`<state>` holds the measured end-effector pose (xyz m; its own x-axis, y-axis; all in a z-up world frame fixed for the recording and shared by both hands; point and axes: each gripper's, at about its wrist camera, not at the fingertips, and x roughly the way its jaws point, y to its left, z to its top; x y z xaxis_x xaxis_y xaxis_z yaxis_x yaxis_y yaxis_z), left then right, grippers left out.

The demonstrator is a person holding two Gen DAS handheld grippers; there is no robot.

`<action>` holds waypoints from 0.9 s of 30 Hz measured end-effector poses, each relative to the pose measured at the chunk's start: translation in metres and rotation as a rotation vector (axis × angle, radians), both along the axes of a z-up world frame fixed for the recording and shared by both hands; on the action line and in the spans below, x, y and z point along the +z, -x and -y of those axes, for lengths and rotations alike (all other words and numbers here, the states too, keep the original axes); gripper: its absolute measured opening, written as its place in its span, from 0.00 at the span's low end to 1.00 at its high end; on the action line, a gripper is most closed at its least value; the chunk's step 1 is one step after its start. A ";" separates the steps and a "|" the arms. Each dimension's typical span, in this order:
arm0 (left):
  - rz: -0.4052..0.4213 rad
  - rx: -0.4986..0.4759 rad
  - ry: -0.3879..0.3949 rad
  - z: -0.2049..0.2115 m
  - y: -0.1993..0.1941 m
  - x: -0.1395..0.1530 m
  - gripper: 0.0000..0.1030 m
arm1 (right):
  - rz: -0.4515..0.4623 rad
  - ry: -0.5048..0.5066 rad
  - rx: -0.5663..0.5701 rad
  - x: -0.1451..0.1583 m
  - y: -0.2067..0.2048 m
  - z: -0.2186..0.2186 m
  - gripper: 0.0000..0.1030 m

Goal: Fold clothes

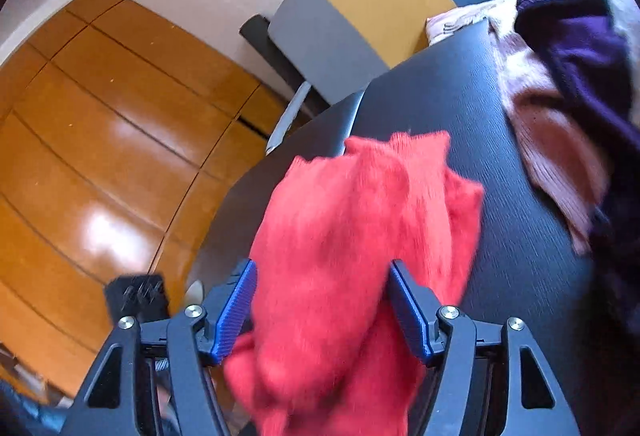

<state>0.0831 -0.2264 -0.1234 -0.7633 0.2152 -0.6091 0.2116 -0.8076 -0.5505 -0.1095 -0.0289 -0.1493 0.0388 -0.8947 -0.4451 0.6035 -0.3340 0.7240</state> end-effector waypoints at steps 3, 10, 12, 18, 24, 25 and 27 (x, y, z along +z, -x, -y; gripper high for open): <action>-0.005 -0.010 -0.009 0.002 -0.001 -0.001 0.27 | -0.027 -0.018 -0.033 0.000 0.013 0.018 0.67; -0.022 -0.023 -0.059 0.012 -0.003 -0.005 0.27 | -0.085 -0.135 0.100 -0.002 0.016 0.060 0.97; -0.024 -0.024 -0.063 0.012 -0.003 -0.005 0.26 | -0.096 -0.102 0.103 -0.002 0.013 0.062 1.00; -0.025 -0.027 -0.049 0.010 -0.003 -0.004 0.26 | -0.018 -0.063 0.084 -0.010 0.020 0.057 1.00; -0.016 -0.013 0.009 0.003 -0.005 0.006 0.26 | -0.035 -0.099 0.107 -0.002 0.018 0.063 0.84; -0.015 -0.006 0.027 0.001 -0.007 0.009 0.26 | -0.065 -0.127 0.098 0.002 0.015 0.064 0.56; -0.030 -0.004 0.057 -0.003 -0.010 0.018 0.27 | -0.126 -0.186 0.053 0.009 0.012 0.065 0.22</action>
